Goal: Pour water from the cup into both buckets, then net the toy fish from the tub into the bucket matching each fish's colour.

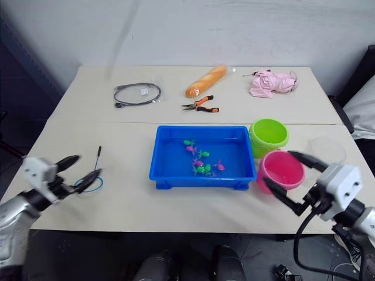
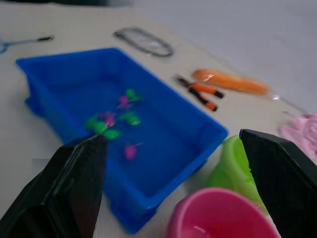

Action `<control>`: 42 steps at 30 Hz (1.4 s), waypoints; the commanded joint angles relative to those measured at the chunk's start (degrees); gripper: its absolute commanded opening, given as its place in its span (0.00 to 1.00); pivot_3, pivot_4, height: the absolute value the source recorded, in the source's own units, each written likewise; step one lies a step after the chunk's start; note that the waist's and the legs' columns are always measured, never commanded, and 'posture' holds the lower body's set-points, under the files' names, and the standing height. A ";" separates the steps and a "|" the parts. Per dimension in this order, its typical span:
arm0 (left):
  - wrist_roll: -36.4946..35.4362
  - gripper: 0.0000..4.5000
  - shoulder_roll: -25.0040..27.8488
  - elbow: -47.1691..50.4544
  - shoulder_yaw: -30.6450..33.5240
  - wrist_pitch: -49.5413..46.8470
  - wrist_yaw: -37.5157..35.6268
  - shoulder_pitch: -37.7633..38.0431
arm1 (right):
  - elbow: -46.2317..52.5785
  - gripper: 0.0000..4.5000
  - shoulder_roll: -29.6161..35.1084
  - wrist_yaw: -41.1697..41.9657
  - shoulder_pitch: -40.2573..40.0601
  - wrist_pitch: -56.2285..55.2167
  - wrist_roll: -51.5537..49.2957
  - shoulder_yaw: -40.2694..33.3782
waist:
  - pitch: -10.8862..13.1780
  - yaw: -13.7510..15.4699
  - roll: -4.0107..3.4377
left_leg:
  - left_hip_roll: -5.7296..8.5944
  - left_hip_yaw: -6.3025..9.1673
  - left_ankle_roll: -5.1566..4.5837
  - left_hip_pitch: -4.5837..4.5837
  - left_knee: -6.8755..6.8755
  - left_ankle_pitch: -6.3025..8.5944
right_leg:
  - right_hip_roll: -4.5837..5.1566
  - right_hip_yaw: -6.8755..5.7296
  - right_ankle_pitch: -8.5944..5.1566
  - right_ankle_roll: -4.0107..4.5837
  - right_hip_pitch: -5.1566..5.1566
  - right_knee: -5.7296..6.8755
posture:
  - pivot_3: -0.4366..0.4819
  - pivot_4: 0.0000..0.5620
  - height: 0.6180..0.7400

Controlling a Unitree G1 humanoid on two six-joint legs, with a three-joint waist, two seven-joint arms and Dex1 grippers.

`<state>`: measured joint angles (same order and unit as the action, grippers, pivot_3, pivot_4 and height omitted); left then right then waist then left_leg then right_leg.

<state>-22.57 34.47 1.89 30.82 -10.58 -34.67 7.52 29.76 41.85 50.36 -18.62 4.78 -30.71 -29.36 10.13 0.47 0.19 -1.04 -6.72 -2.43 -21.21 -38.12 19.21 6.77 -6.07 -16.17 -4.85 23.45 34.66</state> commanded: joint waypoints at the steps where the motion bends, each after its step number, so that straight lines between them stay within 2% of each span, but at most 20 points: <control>1: 0.31 1.00 -4.03 2.35 8.74 0.50 6.94 7.80 | 1.45 0.99 -1.52 1.59 0.80 -1.86 -2.70 0.42 | -0.02 -0.13 0.04 | 0.01 -0.01 0.08 -0.02 0.00 0.03 | 0.03 0.03 0.02 -0.04 0.00 -0.09 | 0.48 0.27 1.00; 7: -2.28 1.00 -8.98 6.11 16.04 -1.37 11.55 17.32 | 3.60 0.99 -3.09 3.72 0.09 -5.17 -0.47 4.92 | 0.04 -0.16 0.41 | -0.03 -0.01 0.38 -0.03 0.04 0.37 | 0.05 0.01 -0.01 0.02 0.01 -0.27 | 0.48 0.27 1.00; 11: -4.76 1.00 -8.65 13.65 11.66 -7.37 8.07 21.71 | 3.02 0.99 -2.65 4.98 1.07 -3.97 -2.16 6.97 | 0.05 0.75 0.39 | -0.02 0.01 0.11 -0.01 0.02 0.55 | 0.10 0.03 -0.03 0.05 0.00 -0.34 | 0.48 0.27 1.00; 14: -6.60 1.00 -7.35 17.94 10.07 -13.45 13.29 15.76 | 2.46 0.99 -2.09 5.01 2.99 -3.49 -1.77 7.84 | 0.05 1.14 0.38 | -0.02 0.03 0.10 0.00 0.02 0.54 | 0.12 0.01 -0.13 0.25 0.01 -0.32 | 0.48 0.27 1.00; 15: -5.37 1.00 -5.42 19.12 7.52 -15.50 14.40 12.11 | 2.02 0.99 -1.98 4.36 4.73 -2.79 -1.90 8.38 | 0.05 1.19 0.38 | -0.02 0.04 0.11 -0.01 0.02 0.52 | 0.12 0.00 -0.39 0.73 0.02 -0.26 | 0.48 0.27 1.00; 18: -3.04 1.00 -2.07 18.45 3.22 -23.30 18.78 4.21 | 1.56 0.99 -1.90 4.24 6.57 -2.00 -2.06 9.02 | 0.03 1.15 0.36 | -0.01 0.05 0.29 0.00 0.00 0.33 | 0.15 -0.05 -0.19 0.39 0.06 0.02 | 0.48 0.27 1.00; 21: 0.73 1.00 -0.63 11.32 -3.90 -28.28 22.04 -5.84 | 1.74 0.99 -1.68 4.52 6.89 -1.32 -1.90 9.62 | -0.05 0.70 0.19 | 0.00 0.04 0.44 0.05 0.06 0.14 | 0.11 -0.08 -0.10 0.22 0.06 0.10 | 0.48 0.27 1.00; 26: 4.41 1.00 -1.51 1.48 -9.97 -35.07 26.48 -16.76 | 2.31 0.99 -1.94 3.47 6.37 -1.16 -1.05 9.49 | -0.01 0.16 0.28 | -0.09 -0.13 0.38 0.03 0.00 0.12 | -0.16 -0.11 -0.09 0.21 0.09 0.41 | 0.48 0.27 1.00; 29: 5.39 1.00 -2.07 -1.44 -11.19 -38.61 27.73 -19.06 | 3.54 0.99 -2.59 1.91 5.38 -1.42 -0.28 9.21 | -0.01 0.19 0.36 | -0.08 -0.15 0.35 0.01 -0.05 0.11 | -0.18 -0.10 -0.07 0.17 0.08 0.40 | 0.48 0.27 1.00; 32: 6.51 1.00 -1.41 -6.21 -13.07 -36.39 25.15 -20.56 | 6.42 0.99 -4.06 -5.66 8.26 3.37 -4.69 7.29 | -0.01 0.15 0.37 | -0.08 -0.19 0.35 0.04 -0.07 0.10 | -0.18 -0.05 -0.05 0.13 0.08 0.40 | 0.48 0.27 1.00; 38: 8.36 1.00 -1.24 -18.20 -14.77 -33.08 23.18 -27.00 | 8.53 0.99 -2.57 -5.47 7.34 5.75 -5.17 6.98 | -0.04 1.26 0.34 | -0.06 -0.05 0.78 0.13 -0.07 0.03 | -0.08 -0.08 -0.05 0.14 0.08 0.37 | 0.48 0.27 1.00; 42: 7.43 0.72 -0.27 -20.71 -15.92 -38.09 19.38 -28.43 | 9.40 1.00 -3.29 -7.19 6.88 7.30 -7.06 5.68 | -0.09 1.03 0.26 | -0.05 -0.07 0.83 0.16 -0.07 -0.10 | -0.07 -0.06 -0.05 0.15 0.09 0.51 | 0.48 0.27 1.00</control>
<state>-15.12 34.40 -17.06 16.29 -46.08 -13.40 -21.78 36.64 38.68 43.72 -11.76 11.97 -35.97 -21.14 10.05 1.50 0.45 -1.10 -6.79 -1.60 -21.04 -38.18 19.11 6.70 -6.12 -16.23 -4.70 23.53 35.17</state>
